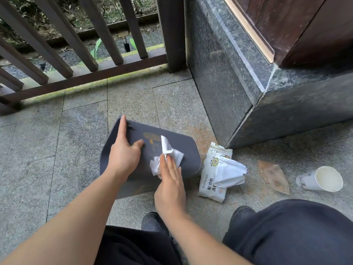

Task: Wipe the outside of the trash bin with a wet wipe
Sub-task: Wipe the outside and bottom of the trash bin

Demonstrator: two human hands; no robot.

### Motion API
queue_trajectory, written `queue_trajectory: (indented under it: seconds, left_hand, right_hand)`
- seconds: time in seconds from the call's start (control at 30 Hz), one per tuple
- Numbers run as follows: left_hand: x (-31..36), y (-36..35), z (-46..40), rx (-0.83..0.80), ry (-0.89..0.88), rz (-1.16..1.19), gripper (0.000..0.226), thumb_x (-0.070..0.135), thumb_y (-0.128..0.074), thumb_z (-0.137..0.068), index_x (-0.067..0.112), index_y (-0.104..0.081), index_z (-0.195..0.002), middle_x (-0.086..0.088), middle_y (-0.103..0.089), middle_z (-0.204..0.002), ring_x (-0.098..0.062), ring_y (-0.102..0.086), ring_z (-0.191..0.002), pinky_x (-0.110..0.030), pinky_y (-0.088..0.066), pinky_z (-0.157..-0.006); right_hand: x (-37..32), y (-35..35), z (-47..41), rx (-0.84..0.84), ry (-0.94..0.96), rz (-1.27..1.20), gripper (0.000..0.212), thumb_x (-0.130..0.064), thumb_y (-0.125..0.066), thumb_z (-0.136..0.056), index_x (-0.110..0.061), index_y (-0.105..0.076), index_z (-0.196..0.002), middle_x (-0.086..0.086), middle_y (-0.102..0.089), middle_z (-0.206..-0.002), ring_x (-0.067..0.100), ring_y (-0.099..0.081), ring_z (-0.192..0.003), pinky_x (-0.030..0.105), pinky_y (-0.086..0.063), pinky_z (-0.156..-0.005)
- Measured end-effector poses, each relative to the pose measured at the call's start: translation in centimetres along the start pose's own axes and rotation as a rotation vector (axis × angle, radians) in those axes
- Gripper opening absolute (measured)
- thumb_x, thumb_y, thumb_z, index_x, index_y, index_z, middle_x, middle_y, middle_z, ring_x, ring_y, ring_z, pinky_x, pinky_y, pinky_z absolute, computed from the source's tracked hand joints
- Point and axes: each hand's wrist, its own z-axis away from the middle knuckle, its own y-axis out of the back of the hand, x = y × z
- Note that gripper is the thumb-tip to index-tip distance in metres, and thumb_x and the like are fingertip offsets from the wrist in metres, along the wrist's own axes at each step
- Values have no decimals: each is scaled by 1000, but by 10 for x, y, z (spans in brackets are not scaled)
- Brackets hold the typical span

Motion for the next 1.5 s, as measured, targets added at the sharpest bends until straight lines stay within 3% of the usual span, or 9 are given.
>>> queue_trajectory:
  seconds: [0.13, 0.23, 0.47, 0.8, 0.93, 1.07, 1.13, 1.27, 1.5]
  left_hand:
    - [-1, -3, 4, 9, -18, 2, 91, 22, -68, -94, 55, -11, -156, 21, -44, -119, 18, -46, -68, -1, -32, -61]
    - [-5, -1, 2, -1, -17, -11, 91, 24, -68, -94, 57, -10, -155, 22, -43, -124, 1, -46, -95, -20, -35, -84]
    - [1, -2, 2, 22, 32, 8, 90, 26, -67, -96, 53, -8, -157, 16, -45, -115, 19, -40, -64, -10, -32, -67]
    - [2, 0, 8, -39, -102, -18, 70, 35, -55, -103, 40, -16, -161, 7, -54, -108, 34, -45, -63, 5, -33, -59]
    - [-4, 2, 3, -29, -68, 62, 55, 56, -35, -105, 50, -19, -157, 16, -46, -146, 5, -45, -126, -12, -26, -93]
    - [-4, 0, 2, -50, -80, 51, 52, 51, -34, -107, 48, -22, -157, 29, -39, -129, 37, -26, -95, 12, -16, -74]
    - [-3, -1, 1, -51, -64, 40, 51, 45, -36, -108, 49, -22, -157, 21, -46, -132, 31, -35, -98, 10, -21, -74]
    - [-6, 1, 0, -33, -31, 51, 52, 42, -36, -108, 56, -18, -155, 6, -48, -151, -16, -43, -137, -20, -25, -94]
    - [4, -6, 4, -47, -30, 3, 53, 42, -35, -108, 61, -15, -153, 5, -53, -147, -12, -52, -122, -15, -26, -84]
  right_hand:
    - [22, 1, -5, 46, -115, -26, 61, -15, -32, -93, -18, -29, -153, -6, -18, -161, 6, -8, -149, 33, -2, -121]
    - [45, 11, -23, 35, -363, -62, 53, -22, -28, -102, -20, -24, -154, -6, -13, -163, 9, -7, -149, 35, -3, -121]
    - [34, 12, -59, 39, -547, -135, 53, -27, -22, -102, -17, -22, -154, -6, -11, -164, 10, -5, -149, 39, -4, -120]
    - [-38, 6, -81, -159, 37, -215, 56, -41, -12, -103, -23, -32, -152, -12, -23, -160, -2, -8, -146, 34, 5, -119]
    - [-44, -1, -56, -120, 231, -210, 54, -35, -17, -102, -23, -32, -152, -12, -26, -158, -6, -11, -145, 37, 0, -121]
    - [-26, -3, -48, -35, 321, -124, 49, -26, -27, -103, -20, -33, -152, -6, -29, -159, 2, -15, -147, 42, -5, -121]
    - [-14, -4, -47, 12, 262, -97, 48, -26, -28, -103, -21, -35, -151, -6, -32, -157, 3, -18, -146, 45, -7, -121]
    - [19, 2, -50, 34, -21, -73, 48, -29, -26, -103, -24, -37, -150, -13, -29, -157, -1, -16, -146, 45, -4, -121]
    - [41, 12, -66, 32, -409, -84, 49, -28, -22, -104, -21, -34, -151, -11, -20, -161, 10, -13, -149, 45, -1, -120]
